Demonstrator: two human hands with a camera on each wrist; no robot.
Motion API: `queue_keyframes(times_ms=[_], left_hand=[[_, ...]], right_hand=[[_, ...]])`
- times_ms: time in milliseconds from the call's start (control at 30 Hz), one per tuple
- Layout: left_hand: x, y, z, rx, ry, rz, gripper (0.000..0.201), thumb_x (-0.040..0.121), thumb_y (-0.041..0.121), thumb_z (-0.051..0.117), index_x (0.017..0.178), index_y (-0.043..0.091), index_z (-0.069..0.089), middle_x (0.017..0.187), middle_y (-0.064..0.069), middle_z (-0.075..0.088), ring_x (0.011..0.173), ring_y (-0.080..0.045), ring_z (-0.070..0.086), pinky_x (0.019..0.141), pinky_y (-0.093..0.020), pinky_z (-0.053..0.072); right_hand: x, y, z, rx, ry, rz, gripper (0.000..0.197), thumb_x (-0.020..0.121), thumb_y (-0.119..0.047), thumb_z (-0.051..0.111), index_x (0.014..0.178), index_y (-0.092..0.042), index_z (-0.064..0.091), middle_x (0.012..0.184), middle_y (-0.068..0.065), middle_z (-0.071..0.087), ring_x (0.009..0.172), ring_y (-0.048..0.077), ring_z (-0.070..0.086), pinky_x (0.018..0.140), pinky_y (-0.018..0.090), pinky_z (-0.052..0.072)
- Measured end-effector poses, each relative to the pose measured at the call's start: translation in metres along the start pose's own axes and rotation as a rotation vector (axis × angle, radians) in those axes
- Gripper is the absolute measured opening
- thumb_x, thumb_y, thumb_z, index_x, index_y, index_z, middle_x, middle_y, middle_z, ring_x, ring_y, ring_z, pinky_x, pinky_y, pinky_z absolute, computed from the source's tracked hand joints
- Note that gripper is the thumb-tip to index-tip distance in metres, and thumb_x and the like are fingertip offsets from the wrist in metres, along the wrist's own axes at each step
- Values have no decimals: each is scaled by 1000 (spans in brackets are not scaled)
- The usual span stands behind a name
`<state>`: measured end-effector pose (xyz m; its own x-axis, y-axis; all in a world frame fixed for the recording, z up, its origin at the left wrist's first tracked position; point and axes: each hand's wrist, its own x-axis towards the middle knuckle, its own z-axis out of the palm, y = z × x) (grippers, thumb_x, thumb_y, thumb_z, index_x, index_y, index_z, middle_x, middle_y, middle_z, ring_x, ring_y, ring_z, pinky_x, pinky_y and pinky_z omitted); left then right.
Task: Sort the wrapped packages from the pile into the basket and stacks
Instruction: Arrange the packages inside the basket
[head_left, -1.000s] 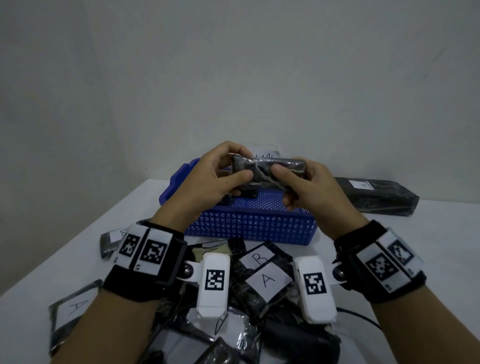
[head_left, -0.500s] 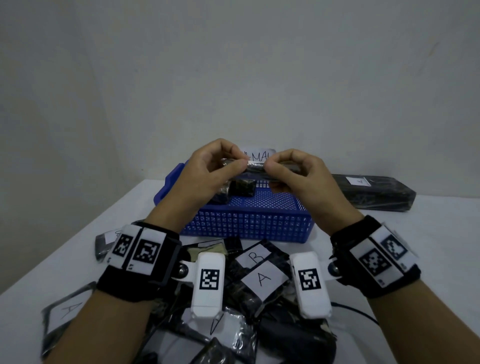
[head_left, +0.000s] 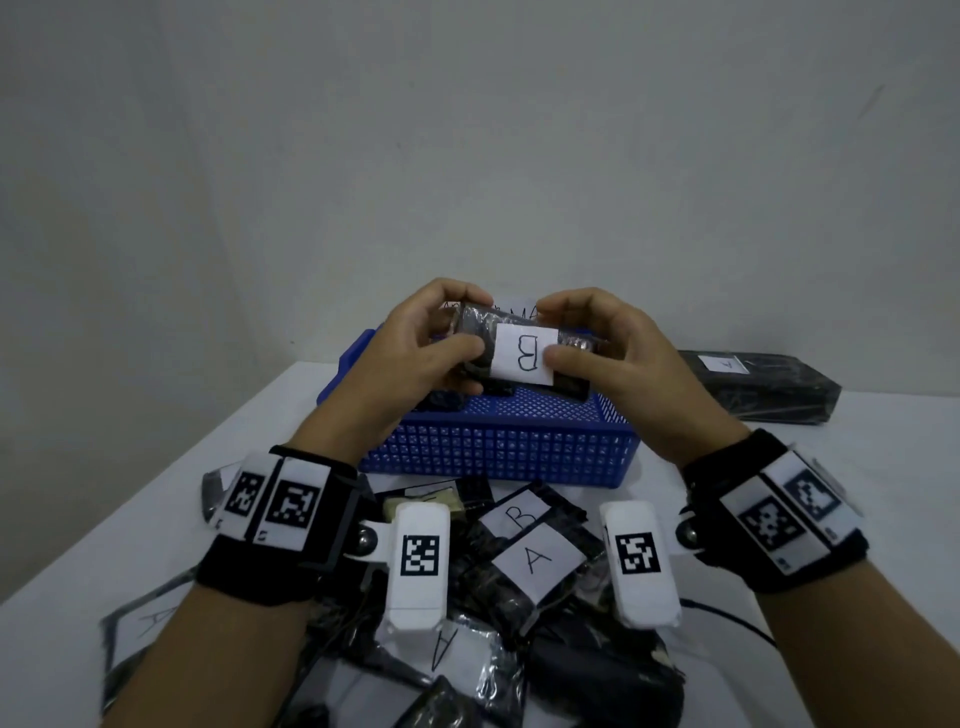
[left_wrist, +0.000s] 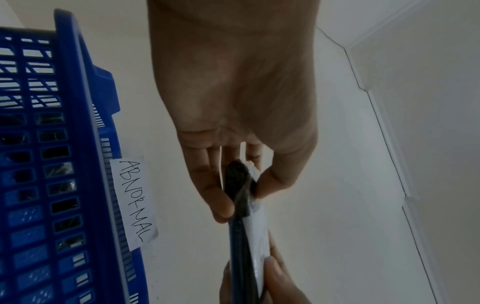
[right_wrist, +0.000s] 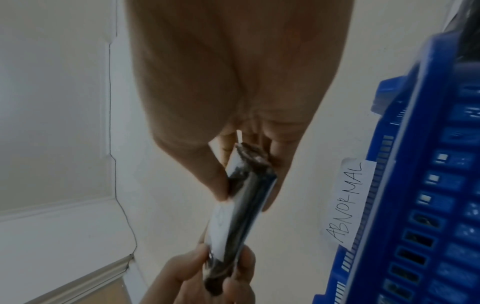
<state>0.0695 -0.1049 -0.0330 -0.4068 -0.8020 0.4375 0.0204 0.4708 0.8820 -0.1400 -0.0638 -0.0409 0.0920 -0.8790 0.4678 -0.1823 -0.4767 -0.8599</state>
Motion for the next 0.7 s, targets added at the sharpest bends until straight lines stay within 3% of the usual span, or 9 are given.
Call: queue_keyframes(times_ms=[100, 200, 300, 367, 467, 533, 600, 700], left_hand=[[-1, 0, -1, -5, -11, 5, 25, 94, -5, 57, 111, 13, 58, 105, -8, 68, 82, -18, 70, 65, -29, 58], [-2, 1, 0, -117, -43, -42, 16, 95, 5, 53, 109, 11, 57, 111, -11, 66, 86, -21, 71, 68, -32, 60], [-1, 2, 0, -158, -37, -66, 19, 100, 2, 44, 107, 12, 58, 116, -12, 63, 89, -23, 71, 69, -33, 61], [-2, 2, 1, -123, -44, -33, 18, 100, 1, 49, 108, 14, 60, 116, -11, 62, 93, -25, 72, 71, -33, 61], [-3, 3, 5, -77, -54, 6, 17, 99, 6, 55, 113, 13, 61, 115, -10, 62, 95, -24, 73, 74, -33, 61], [-4, 7, 7, -85, -52, 5, 18, 103, 13, 48, 113, 14, 63, 117, -11, 64, 96, -24, 72, 70, -30, 59], [-5, 12, 10, -98, -92, -1, 30, 107, 22, 38, 115, 14, 66, 117, -6, 68, 96, -22, 72, 68, -29, 58], [-6, 17, 14, -150, -122, -17, 44, 105, 36, 32, 116, 14, 69, 116, -1, 70, 92, -22, 72, 72, -33, 59]], right_hand=[[1, 0, 2, -1, 38, -3, 31, 92, 2, 67, 115, -18, 62, 116, 5, 68, 100, 15, 71, 81, 26, 59], [2, 2, 1, -9, 171, 50, 34, 88, -7, 74, 116, -18, 59, 115, 4, 68, 93, 10, 73, 77, 26, 61], [3, 3, 2, -100, 286, 118, 32, 84, -18, 80, 111, -22, 62, 111, -5, 68, 97, 12, 70, 88, 39, 61], [2, 0, 6, -111, 269, 129, 34, 83, -28, 80, 112, -26, 63, 112, -7, 66, 101, 13, 68, 91, 41, 60], [-3, -8, 13, -140, 70, 175, 69, 72, -52, 78, 132, -30, 52, 117, -8, 61, 100, 6, 64, 76, 17, 56], [-6, -11, 20, -172, -3, 183, 88, 62, -59, 75, 139, -30, 42, 117, -9, 58, 97, 4, 63, 68, 11, 53], [-8, -10, 25, -160, 23, 158, 87, 62, -60, 75, 136, -28, 41, 115, -10, 58, 93, 2, 63, 70, 10, 53], [-8, -4, 28, -130, 139, 90, 68, 74, -46, 82, 128, -24, 47, 113, -2, 60, 84, 2, 64, 67, 13, 54]])
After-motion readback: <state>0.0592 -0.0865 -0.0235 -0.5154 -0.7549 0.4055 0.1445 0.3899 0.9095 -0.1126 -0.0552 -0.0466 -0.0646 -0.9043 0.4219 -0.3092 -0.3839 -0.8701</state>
